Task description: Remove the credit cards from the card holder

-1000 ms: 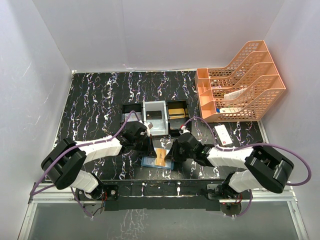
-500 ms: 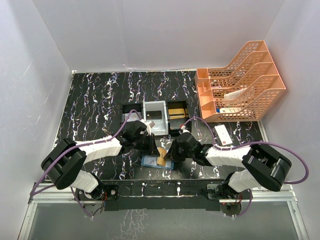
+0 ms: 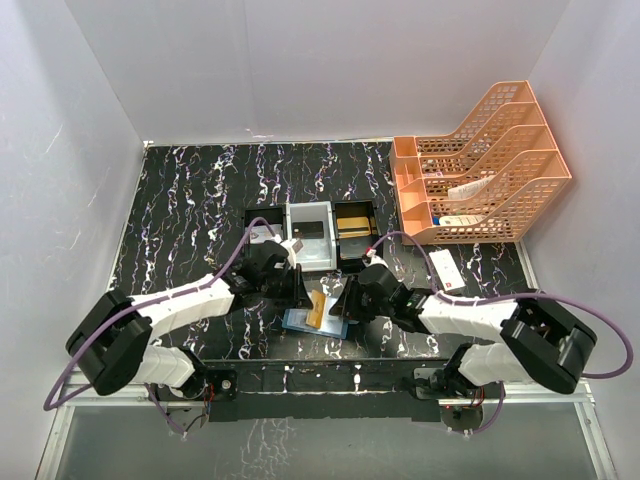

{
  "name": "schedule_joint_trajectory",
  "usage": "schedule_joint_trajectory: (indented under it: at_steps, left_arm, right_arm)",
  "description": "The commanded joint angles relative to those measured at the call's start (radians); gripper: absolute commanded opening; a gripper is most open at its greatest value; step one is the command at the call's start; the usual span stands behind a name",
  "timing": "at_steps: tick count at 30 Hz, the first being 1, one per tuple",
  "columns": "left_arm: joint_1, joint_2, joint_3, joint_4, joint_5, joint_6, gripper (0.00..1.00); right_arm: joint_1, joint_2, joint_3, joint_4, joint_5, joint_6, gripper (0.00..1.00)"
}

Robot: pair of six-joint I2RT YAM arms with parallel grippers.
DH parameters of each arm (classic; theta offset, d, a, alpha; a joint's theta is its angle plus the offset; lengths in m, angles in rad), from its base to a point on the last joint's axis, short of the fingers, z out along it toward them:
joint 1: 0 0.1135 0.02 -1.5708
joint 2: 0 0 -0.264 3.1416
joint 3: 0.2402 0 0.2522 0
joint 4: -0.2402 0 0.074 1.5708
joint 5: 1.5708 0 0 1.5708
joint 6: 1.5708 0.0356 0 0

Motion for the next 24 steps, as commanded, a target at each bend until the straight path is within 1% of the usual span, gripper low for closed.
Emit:
schedule_joint_trajectory:
  at_steps: [1,5,7,9,11,15,18,20,21,24]
  left_arm:
    - [0.001,-0.063,0.067,-0.113,-0.068,0.058,0.00]
    - [0.011,-0.095,0.086,-0.146,-0.076,0.083,0.00]
    - [0.016,-0.121,0.085,-0.145,-0.066,0.090,0.00]
    - [0.025,-0.152,0.074,-0.130,-0.049,0.089,0.00]
    - [0.054,-0.184,0.054,-0.109,-0.013,0.080,0.00]
    - [0.176,-0.234,-0.001,-0.043,0.126,0.032,0.00]
    - [0.244,-0.280,-0.037,0.006,0.217,0.002,0.00]
    - [0.274,-0.305,-0.054,0.035,0.262,-0.019,0.00]
    - [0.287,-0.316,-0.064,0.052,0.281,-0.035,0.00]
    - [0.305,-0.340,-0.086,0.107,0.325,-0.072,0.00]
  right_arm:
    - [-0.005,-0.082,0.001,0.031,-0.006,-0.027,0.41]
    - [-0.006,-0.162,-0.011,0.043,0.035,-0.017,0.77]
    - [-0.007,-0.201,-0.014,0.040,0.060,-0.016,0.88]
    - [-0.007,-0.237,-0.021,0.045,0.093,0.001,0.96]
    - [-0.007,-0.264,-0.024,0.034,0.145,0.037,0.98]
    - [-0.007,-0.326,-0.038,0.058,0.190,-0.004,0.98]
    - [-0.007,-0.398,-0.080,0.137,0.147,-0.093,0.98]
    - [-0.011,-0.429,-0.084,0.159,0.144,-0.093,0.98]
    - [-0.020,-0.437,-0.117,0.158,0.133,-0.092,0.98]
    - [-0.073,-0.429,-0.114,0.162,0.033,-0.101,0.98]
